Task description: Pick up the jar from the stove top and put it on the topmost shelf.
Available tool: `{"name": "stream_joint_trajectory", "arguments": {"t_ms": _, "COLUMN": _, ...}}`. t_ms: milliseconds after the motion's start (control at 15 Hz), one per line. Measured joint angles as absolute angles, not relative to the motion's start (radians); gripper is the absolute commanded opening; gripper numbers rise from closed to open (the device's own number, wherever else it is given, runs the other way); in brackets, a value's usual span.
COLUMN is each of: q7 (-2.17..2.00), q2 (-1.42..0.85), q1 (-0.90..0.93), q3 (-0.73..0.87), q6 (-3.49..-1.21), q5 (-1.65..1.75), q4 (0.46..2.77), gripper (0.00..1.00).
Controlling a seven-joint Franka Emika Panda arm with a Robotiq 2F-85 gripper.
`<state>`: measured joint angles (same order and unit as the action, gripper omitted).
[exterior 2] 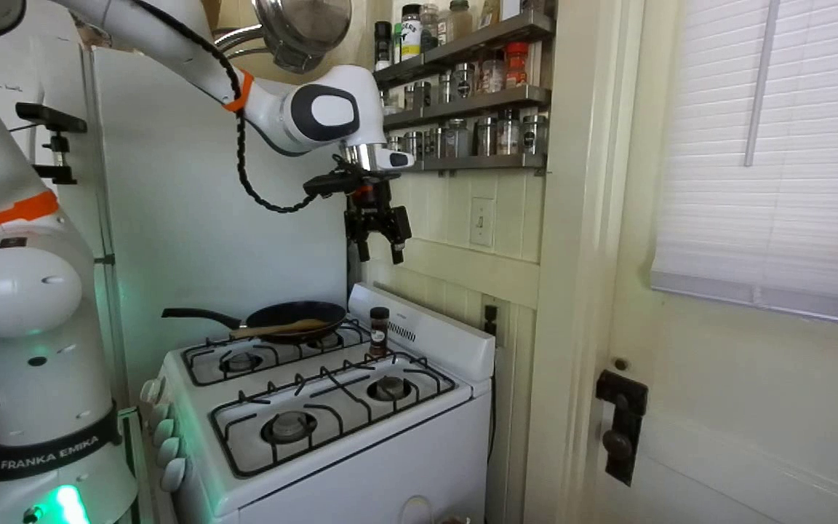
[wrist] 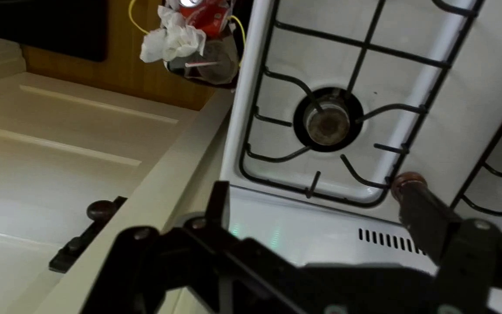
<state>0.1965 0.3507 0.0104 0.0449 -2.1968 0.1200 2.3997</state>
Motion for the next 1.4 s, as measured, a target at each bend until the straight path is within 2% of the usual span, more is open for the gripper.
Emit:
{"name": "stream_joint_trajectory", "arguments": {"t_ms": 333, "q7": 0.158, "q2": 0.214, "q1": 0.059, "q3": -0.006, "q6": -2.288, "q5": 0.028, "q4": 2.369, "gripper": 1.0}}
{"name": "stream_joint_trajectory", "arguments": {"t_ms": 1000, "q7": 0.166, "q2": 0.216, "q1": 0.053, "q3": -0.002, "q6": -2.303, "q5": 0.025, "q4": 2.363, "gripper": 1.0}}
{"name": "stream_joint_trajectory", "arguments": {"t_ms": 1400, "q7": 0.223, "q2": 0.096, "q1": 0.095, "q3": -0.028, "q6": -2.531, "q5": -0.053, "q4": 2.35, "gripper": 1.0}}
